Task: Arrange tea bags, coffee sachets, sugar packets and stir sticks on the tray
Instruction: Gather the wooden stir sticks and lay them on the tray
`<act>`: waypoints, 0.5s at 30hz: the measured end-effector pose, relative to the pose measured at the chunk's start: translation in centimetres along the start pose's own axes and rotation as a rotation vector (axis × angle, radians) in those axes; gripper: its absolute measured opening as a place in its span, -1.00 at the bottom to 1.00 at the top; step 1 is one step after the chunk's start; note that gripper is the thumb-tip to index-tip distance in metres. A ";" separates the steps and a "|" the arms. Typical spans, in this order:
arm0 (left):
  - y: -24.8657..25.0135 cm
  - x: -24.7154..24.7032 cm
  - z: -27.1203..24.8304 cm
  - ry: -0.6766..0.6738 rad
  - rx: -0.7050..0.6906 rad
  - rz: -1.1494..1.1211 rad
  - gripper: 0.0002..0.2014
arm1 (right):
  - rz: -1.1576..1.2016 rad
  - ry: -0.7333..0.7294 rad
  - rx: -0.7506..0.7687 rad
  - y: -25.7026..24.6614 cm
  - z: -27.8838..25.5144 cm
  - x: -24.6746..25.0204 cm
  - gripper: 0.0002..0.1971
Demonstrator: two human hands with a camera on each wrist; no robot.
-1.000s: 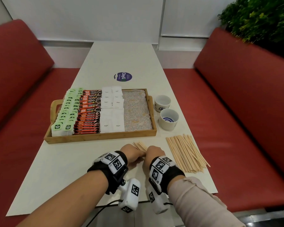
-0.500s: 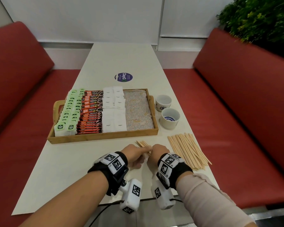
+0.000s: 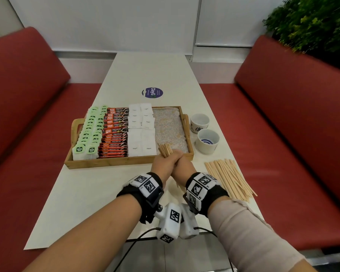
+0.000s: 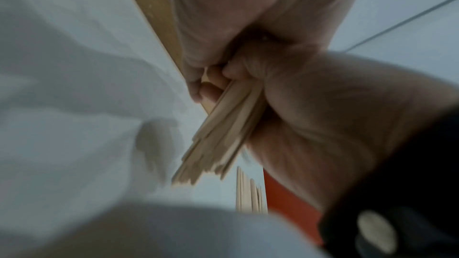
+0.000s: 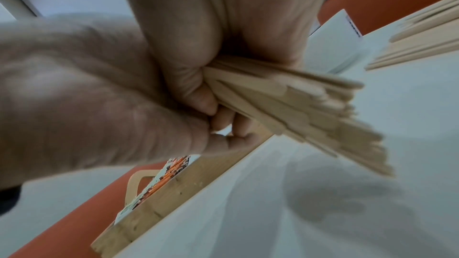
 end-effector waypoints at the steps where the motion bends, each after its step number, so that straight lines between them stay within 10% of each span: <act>1: 0.2 -0.1 -0.1 0.021 -0.044 0.017 -0.80 | 0.028 0.005 0.032 0.1 -0.2 0.6 -0.70; 10: 1.7 0.9 -0.6 -0.031 -0.426 0.229 -0.70 | -0.111 0.100 0.287 -0.2 0.9 0.7 -0.80; 15: 1.1 1.9 -0.5 -0.031 -0.507 0.179 -0.77 | 0.014 0.115 0.040 1.1 1.4 0.6 -0.64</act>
Point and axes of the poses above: each hand's wrist, its own z-axis towards the middle knuckle, its own x-axis out of the back of the hand, y = z × x, the point moved 2 cm from there along z, towards the middle knuckle, and after that the axes turned 7 degrees about -x, right-handed, at the moved point
